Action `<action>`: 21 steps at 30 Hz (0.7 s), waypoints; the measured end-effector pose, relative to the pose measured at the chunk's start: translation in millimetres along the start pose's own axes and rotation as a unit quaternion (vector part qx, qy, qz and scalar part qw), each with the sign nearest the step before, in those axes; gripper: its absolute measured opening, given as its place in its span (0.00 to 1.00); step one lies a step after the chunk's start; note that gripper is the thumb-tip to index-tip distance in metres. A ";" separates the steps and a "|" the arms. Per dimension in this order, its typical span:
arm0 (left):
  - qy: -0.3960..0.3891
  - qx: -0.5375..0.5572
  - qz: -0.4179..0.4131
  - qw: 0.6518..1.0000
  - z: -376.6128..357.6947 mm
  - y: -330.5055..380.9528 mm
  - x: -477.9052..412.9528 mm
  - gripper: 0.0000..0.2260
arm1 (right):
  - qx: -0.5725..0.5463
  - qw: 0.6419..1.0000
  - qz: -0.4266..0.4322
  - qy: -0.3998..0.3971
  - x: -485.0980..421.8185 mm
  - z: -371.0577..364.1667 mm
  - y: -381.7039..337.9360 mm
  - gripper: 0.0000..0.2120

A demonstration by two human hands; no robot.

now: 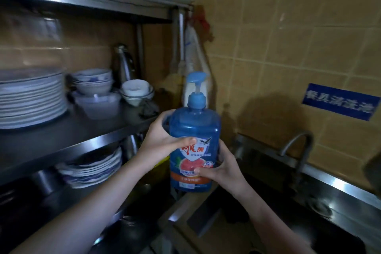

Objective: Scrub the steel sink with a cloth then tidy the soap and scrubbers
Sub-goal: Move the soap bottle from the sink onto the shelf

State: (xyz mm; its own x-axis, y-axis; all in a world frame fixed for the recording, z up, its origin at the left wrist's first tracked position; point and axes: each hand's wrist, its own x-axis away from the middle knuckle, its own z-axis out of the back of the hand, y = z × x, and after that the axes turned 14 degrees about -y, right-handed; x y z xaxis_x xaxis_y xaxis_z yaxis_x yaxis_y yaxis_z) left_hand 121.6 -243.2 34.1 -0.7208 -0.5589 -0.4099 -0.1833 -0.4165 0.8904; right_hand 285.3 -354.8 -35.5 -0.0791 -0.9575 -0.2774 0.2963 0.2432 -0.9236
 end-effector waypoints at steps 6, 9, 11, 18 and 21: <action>0.083 -0.035 0.016 0.996 81.5 10.7 49.3 0.38 | -0.046 0.996 0.019 -0.072 -53.4 -79.0 -12.7 0.42; 0.124 -0.057 0.025 0.990 112.8 16.2 70.0 0.38 | -0.052 0.992 0.029 -0.112 -76.4 -110.4 -19.9 0.41; 0.148 -0.072 0.034 0.986 131.2 18.2 80.6 0.37 | -0.056 0.989 0.034 -0.132 -90.3 -128.5 -23.5 0.41; 0.200 -0.096 0.062 0.973 188.9 15.1 96.9 0.39 | -0.040 0.981 0.058 -0.181 -141.6 -175.5 -29.1 0.38; 0.222 -0.102 0.049 0.969 208.7 10.6 90.2 0.38 | -0.036 0.980 0.070 -0.183 -167.8 -187.2 -26.8 0.38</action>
State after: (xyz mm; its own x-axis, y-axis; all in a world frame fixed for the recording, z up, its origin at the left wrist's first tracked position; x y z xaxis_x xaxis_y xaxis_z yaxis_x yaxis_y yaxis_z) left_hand -84.9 -148.4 47.8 -0.3613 -0.8373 -0.4104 0.0389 -0.4533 0.8905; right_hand 112.4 -171.6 -13.7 0.3081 -0.9026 -0.3007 0.2104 0.3729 -0.9037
